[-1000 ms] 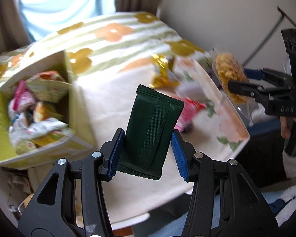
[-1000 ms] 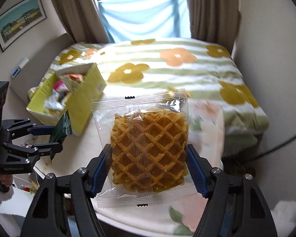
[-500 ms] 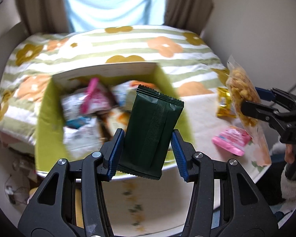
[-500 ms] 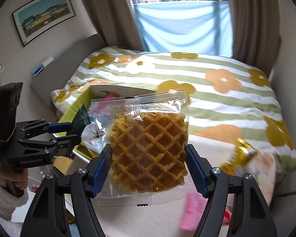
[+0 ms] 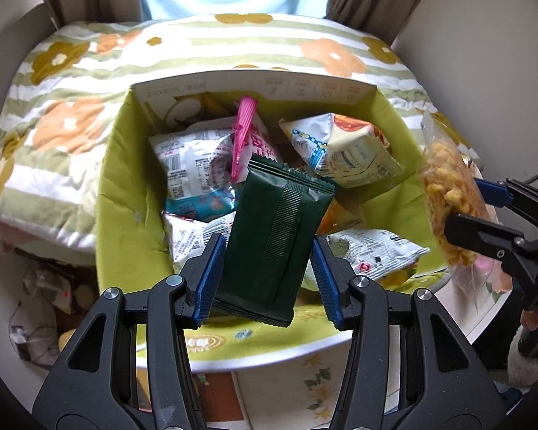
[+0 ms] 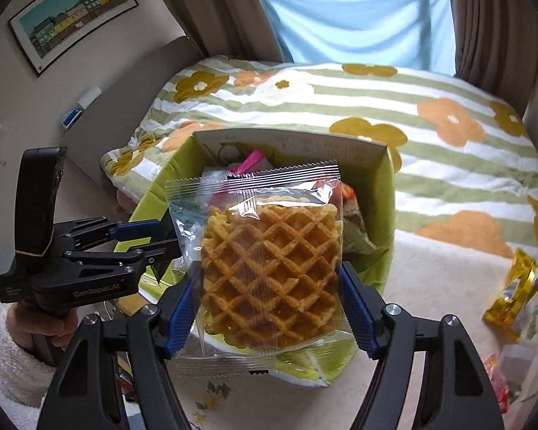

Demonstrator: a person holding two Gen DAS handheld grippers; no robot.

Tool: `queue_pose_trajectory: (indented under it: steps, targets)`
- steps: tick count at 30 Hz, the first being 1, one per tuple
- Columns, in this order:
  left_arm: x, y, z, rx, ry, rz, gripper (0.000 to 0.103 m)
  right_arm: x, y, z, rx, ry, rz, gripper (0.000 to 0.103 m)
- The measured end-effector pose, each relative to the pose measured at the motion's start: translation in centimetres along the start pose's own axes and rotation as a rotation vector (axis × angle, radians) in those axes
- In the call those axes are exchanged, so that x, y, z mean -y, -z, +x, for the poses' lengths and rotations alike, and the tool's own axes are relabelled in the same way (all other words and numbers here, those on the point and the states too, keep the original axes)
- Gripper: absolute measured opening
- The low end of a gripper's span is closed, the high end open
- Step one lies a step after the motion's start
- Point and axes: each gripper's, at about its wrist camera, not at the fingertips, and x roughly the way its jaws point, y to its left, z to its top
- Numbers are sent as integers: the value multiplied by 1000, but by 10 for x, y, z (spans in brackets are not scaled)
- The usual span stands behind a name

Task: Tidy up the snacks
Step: 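Carry the green bar and waffle pack into the box and open both tools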

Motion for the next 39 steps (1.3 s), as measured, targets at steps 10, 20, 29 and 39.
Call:
queue_pose_trajectory:
  steps: [10,20,29,39]
  targets:
    - [-13,14,1,-6,-72,-20,101,8,5,15,-67,8,73,69]
    - [-34,29,-17,21,-67,-139,101,-5,4,30,-109,9,44,70]
    - [-33,38,-27,40,-54,-184,101,-7,8,16,3,76,-12,96]
    - [-23,45,-36,52,-55,-175,101,-10,16,3,22,60,-8,96]
